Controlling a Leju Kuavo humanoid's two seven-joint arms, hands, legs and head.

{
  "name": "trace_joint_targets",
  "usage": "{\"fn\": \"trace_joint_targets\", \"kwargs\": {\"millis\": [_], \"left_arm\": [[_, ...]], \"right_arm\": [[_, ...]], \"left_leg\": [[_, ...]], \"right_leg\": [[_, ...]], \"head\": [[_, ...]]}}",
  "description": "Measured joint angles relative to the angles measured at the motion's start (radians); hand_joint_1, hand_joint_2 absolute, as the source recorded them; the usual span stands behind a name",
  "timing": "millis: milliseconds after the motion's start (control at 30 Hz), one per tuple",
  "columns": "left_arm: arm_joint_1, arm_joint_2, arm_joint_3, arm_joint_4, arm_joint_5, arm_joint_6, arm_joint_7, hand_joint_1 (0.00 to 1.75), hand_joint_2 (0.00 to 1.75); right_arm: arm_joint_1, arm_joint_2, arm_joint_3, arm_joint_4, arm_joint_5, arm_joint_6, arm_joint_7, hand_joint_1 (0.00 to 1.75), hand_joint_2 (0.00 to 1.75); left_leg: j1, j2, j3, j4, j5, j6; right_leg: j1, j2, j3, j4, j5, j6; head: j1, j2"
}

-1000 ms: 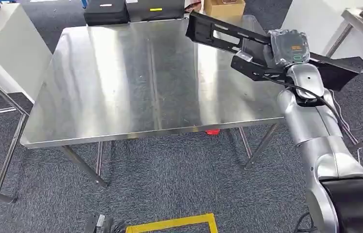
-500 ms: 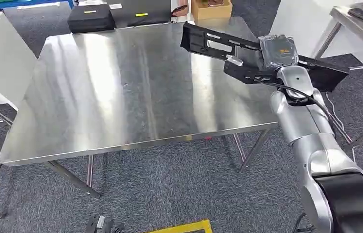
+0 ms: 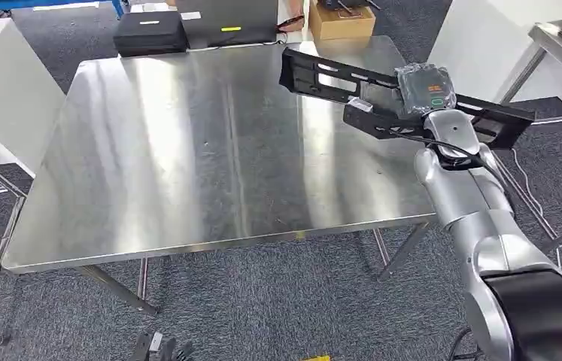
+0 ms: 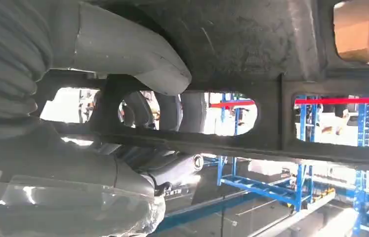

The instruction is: Take the parts from the cabinet and place them on the table.

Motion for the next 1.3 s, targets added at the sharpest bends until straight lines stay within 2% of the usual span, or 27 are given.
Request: {"fn": "trace_joint_targets", "kwargs": {"millis": [33,67,100,133,167,233,300,333,367,400,467,533,633,667,733,767,800,833,867,900,967,1067,1100,1133,1167,1233,1300], "left_arm": [[0.000,0.000,0.000,0.000,0.000,0.000,0.000,0.00,0.00],[0.002,0.000,0.000,0.000,0.000,0.000,0.000,0.00,0.00],[0.002,0.000,0.000,0.000,-0.001,0.000,0.000,0.00,0.00],[0.001,0.001,0.000,0.000,-0.001,0.000,-0.001,0.00,0.00],[0.001,0.002,0.000,-0.001,0.000,-0.003,-0.003,0.00,0.00],[-0.002,0.002,0.000,-0.001,0.006,-0.009,-0.005,0.00,0.00],[-0.002,0.002,0.000,0.000,0.008,-0.012,-0.004,0.00,0.00],[-0.001,0.002,0.000,0.000,0.010,-0.013,-0.003,0.00,0.00],[-0.001,0.002,0.000,0.000,0.013,-0.016,-0.002,0.00,0.00],[-0.001,0.002,0.000,0.000,0.015,-0.017,-0.002,0.00,0.00],[-0.001,0.002,0.000,0.000,0.015,-0.016,-0.003,0.00,0.00],[-0.005,0.005,-0.001,-0.001,-0.002,-0.001,-0.016,0.00,0.00],[-0.008,0.002,-0.004,-0.001,-0.012,0.010,-0.038,0.00,0.00],[-0.009,0.001,-0.004,-0.001,-0.013,0.012,-0.040,0.00,0.00],[-0.015,-0.001,-0.005,-0.001,-0.013,0.013,-0.043,0.00,0.00],[-0.018,-0.003,-0.005,-0.001,-0.014,0.013,-0.043,0.00,0.00],[-0.017,-0.004,-0.005,-0.001,-0.014,0.012,-0.043,0.00,0.00],[-0.015,-0.004,-0.005,-0.001,-0.014,0.012,-0.043,0.00,0.00],[-0.013,-0.004,-0.005,-0.001,-0.014,0.012,-0.043,0.00,0.00],[-0.013,-0.004,-0.005,-0.001,-0.014,0.012,-0.043,0.00,0.00],[-0.014,-0.005,-0.005,-0.001,-0.014,0.010,-0.045,0.00,0.00],[-0.014,-0.004,-0.005,-0.001,-0.011,-0.008,-0.042,0.00,0.00],[-0.013,-0.004,-0.005,-0.001,-0.006,-0.019,-0.033,0.00,0.00],[-0.013,-0.003,-0.005,0.000,-0.003,-0.029,-0.032,0.00,0.00],[-0.013,0.002,-0.005,-0.001,0.002,-0.036,-0.032,0.00,0.00],[-0.015,0.000,-0.003,0.000,0.009,-0.042,-0.028,0.00,0.00],[-0.015,0.000,-0.001,0.000,0.017,-0.047,-0.018,0.00,0.00]], "right_arm": [[0.000,-0.001,0.000,0.001,0.001,0.000,0.000,1.75,1.75],[0.006,0.000,0.001,0.000,0.002,-0.002,0.000,1.75,1.75],[0.007,0.000,0.002,0.001,0.002,-0.002,0.000,1.75,1.75],[0.006,-0.001,0.002,0.001,0.005,-0.003,0.001,1.75,1.75],[0.003,-0.001,0.002,0.000,0.009,-0.004,0.003,1.75,1.75],[0.000,0.001,0.002,0.000,0.022,-0.012,0.013,1.75,1.75],[0.001,0.000,0.009,0.003,0.068,-0.015,0.035,1.75,1.75],[0.001,-0.001,0.015,0.007,0.094,-0.017,0.046,1.75,1.75],[0.001,-0.001,0.021,0.010,0.121,-0.021,0.058,1.75,1.75],[0.000,-0.002,0.035,0.013,0.147,-0.031,0.077,1.75,1.75],[-0.006,-0.005,0.077,0.021,0.164,-0.055,0.117,1.75,1.75],[-0.017,-0.012,0.130,0.032,0.169,-0.083,0.155,1.75,1.75],[-0.019,-0.013,0.236,0.056,0.170,-0.111,0.198,1.75,1.75],[-0.016,-0.015,0.261,0.063,0.170,-0.113,0.203,1.75,1.75],[-0.021,-0.014,0.292,0.077,0.170,-0.125,0.207,1.75,1.75],[-0.020,-0.015,0.305,0.084,0.170,-0.126,0.209,1.75,1.75],[-0.017,-0.016,0.316,0.093,0.170,-0.126,0.210,1.75,1.75],[-0.014,-0.016,0.323,0.099,0.170,-0.126,0.211,1.75,1.75],[-0.013,-0.017,0.331,0.104,0.170,-0.127,0.211,1.75,1.75],[-0.014,-0.017,0.336,0.109,0.170,-0.128,0.211,1.75,1.75],[-0.020,-0.017,0.349,0.116,0.170,-0.136,0.211,1.75,1.75],[-0.032,-0.009,0.392,0.144,0.170,-0.183,0.208,1.75,1.75],[-0.035,-0.007,0.404,0.158,0.170,-0.193,0.204,1.75,1.75],[-0.036,0.000,0.415,0.168,0.170,-0.202,0.199,1.75,1.75],[-0.040,0.012,0.432,0.180,0.170,-0.213,0.196,1.75,1.75],[-0.043,0.032,0.465,0.200,0.170,-0.226,0.196,1.75,1.75],[-0.041,0.061,0.506,0.225,0.170,-0.231,0.197,1.75,1.75]], "left_leg": [[-0.002,0.001,-0.006,0.005,-0.009,-0.006],[-0.003,0.005,-0.002,0.010,-0.016,-0.009],[-0.002,0.004,0.000,0.016,-0.015,-0.011],[-0.001,0.003,-0.002,0.016,-0.022,-0.015],[0.002,0.008,-0.015,0.037,-0.030,-0.023],[0.011,0.012,-0.081,0.154,-0.073,-0.042],[0.019,0.013,-0.177,0.295,-0.123,-0.051],[0.020,0.013,-0.205,0.316,-0.119,-0.052],[0.020,0.013,-0.207,0.291,-0.092,-0.050],[0.020,0.013,-0.187,0.225,-0.042,-0.044],[0.016,0.013,-0.107,0.038,0.075,-0.023],[0.007,0.012,-0.089,0.003,0.047,-0.014],[0.002,0.011,-0.069,-0.001,0.057,0.000],[0.015,0.015,-0.049,-0.024,0.066,0.005],[0.011,0.013,-0.043,-0.030,0.067,0.016],[0.010,0.012,-0.042,-0.030,0.065,0.018],[0.008,0.009,-0.043,-0.030,0.064,0.020],[0.007,0.006,-0.043,-0.028,0.062,0.020],[0.006,0.004,-0.043,-0.026,0.060,0.020],[0.006,0.001,-0.043,-0.021,0.057,0.017],[0.007,-0.001,-0.044,0.000,0.042,0.009],[-0.002,-0.004,-0.056,0.018,0.030,-0.005],[0.000,-0.003,-0.055,0.017,0.030,-0.007],[0.001,-0.002,-0.054,0.018,0.031,-0.010],[0.003,-0.002,-0.060,0.027,0.021,-0.018],[0.008,0.003,-0.094,0.108,-0.036,-0.036],[0.020,0.009,-0.170,0.270,-0.108,-0.049]], "right_leg": [[0.005,-0.003,0.018,0.006,0.001,-0.024],[0.000,0.000,0.013,0.006,0.012,-0.036],[0.000,-0.001,0.016,0.009,0.010,-0.042],[-0.009,0.000,0.026,0.009,0.014,-0.047],[-0.010,0.003,0.030,0.006,0.012,-0.049],[-0.011,0.004,0.035,0.007,0.006,-0.058],[-0.009,0.006,0.038,0.008,-0.001,-0.063],[-0.009,0.008,0.040,0.008,-0.003,-0.065],[-0.008,0.010,0.044,0.008,-0.008,-0.064],[-0.007,0.012,0.050,0.007,-0.012,-0.063],[-0.005,0.014,0.066,0.005,-0.021,-0.061],[-0.005,0.014,0.069,-0.001,-0.025,-0.055],[-0.001,0.015,0.081,-0.014,-0.028,-0.037],[0.003,0.011,0.075,-0.001,-0.041,-0.035],[0.004,0.009,0.022,0.107,-0.086,-0.046],[0.004,0.009,-0.027,0.196,-0.116,-0.050],[0.003,0.009,-0.070,0.268,-0.137,-0.048],[0.003,0.009,-0.096,0.305,-0.140,-0.043],[0.003,0.009,-0.096,0.287,-0.122,-0.034],[0.003,0.009,-0.073,0.228,-0.088,-0.023],[-0.002,0.005,0.018,0.035,-0.006,-0.006],[0.004,0.007,0.035,0.012,-0.001,-0.034],[0.007,0.007,0.034,0.013,-0.001,-0.037],[0.006,0.008,0.034,0.011,0.000,-0.042],[-0.008,0.008,0.037,0.007,0.004,-0.049],[-0.010,0.009,0.038,0.007,0.004,-0.058],[-0.010,0.009,0.037,0.007,0.003,-0.058]], "head": [[0.003,0.000],[-0.006,0.000],[-0.005,0.000],[-0.006,0.000],[-0.007,0.000],[-0.011,0.000],[-0.011,0.000],[-0.011,0.000],[-0.011,0.000],[-0.011,0.000],[-0.011,0.000],[-0.008,0.000],[-0.012,0.000],[-0.008,0.000],[-0.006,0.000],[-0.005,0.000],[-0.005,0.000],[-0.004,0.000],[-0.005,0.000],[-0.004,0.000],[-0.004,0.000],[-0.006,0.000],[-0.005,0.000],[-0.005,0.000],[-0.004,0.000],[-0.012,0.000],[-0.013,0.000]]}}
